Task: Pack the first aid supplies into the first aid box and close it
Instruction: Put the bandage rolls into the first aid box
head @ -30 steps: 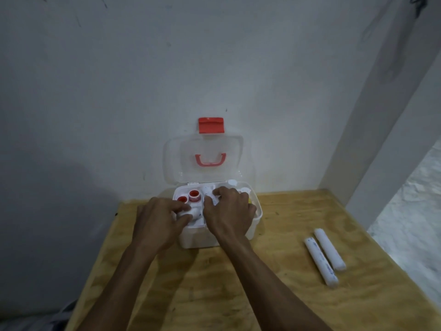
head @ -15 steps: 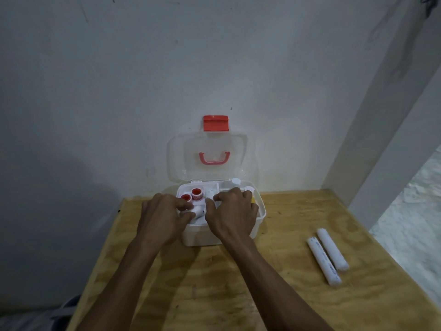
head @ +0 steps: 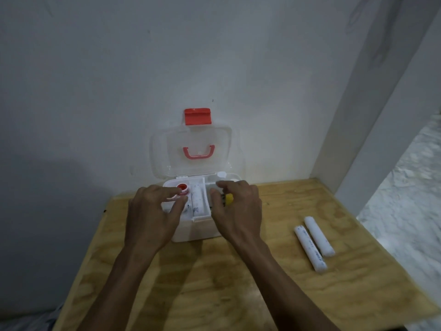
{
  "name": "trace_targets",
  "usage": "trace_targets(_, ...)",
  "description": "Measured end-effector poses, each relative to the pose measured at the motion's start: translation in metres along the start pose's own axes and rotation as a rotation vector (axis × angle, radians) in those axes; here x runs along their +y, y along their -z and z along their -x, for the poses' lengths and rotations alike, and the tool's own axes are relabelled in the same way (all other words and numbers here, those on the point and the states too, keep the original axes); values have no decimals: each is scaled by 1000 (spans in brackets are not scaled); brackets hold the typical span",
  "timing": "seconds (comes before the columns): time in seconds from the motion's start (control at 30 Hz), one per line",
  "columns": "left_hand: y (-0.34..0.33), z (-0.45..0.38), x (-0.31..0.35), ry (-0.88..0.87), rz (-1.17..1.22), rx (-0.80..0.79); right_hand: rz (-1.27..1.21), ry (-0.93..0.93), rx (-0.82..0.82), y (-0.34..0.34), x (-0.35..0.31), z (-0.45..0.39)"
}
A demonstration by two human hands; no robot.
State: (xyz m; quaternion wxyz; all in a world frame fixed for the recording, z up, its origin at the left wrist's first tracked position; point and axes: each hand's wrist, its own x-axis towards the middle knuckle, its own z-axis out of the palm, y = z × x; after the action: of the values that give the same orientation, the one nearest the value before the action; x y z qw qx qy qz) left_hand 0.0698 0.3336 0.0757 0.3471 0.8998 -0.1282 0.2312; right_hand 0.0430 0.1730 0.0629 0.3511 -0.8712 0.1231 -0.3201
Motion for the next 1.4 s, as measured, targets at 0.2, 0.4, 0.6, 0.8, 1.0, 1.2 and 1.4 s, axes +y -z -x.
trace_targets(0.2, -22, 38, 63, -69, 237, 18, -33, -71, 143, 68, 66, 4)
trace_targets(0.4, -95, 62, 109, -29, 255, -259, 116, -282, 61, 123, 153, -9)
trace_targets(0.6, -169, 72, 135, 57, 149, -471, 206, -399, -133, 132, 197, -22)
trace_targets(0.8, -199, 67, 151, 80, 138, -554, 196, -433, -264, 122, 217, -41)
trace_targets(1.0, -208, 52, 159, 84, 47, -663, 237, -410, -383, 122, 224, -57)
trace_targets(1.2, -205, 48, 155, 115, -10, -707, 341, -324, -437, 120, 228, -50)
trace_targets(1.4, -199, 49, 163, 145, -38, -715, 319, -274, -431, 122, 224, -45)
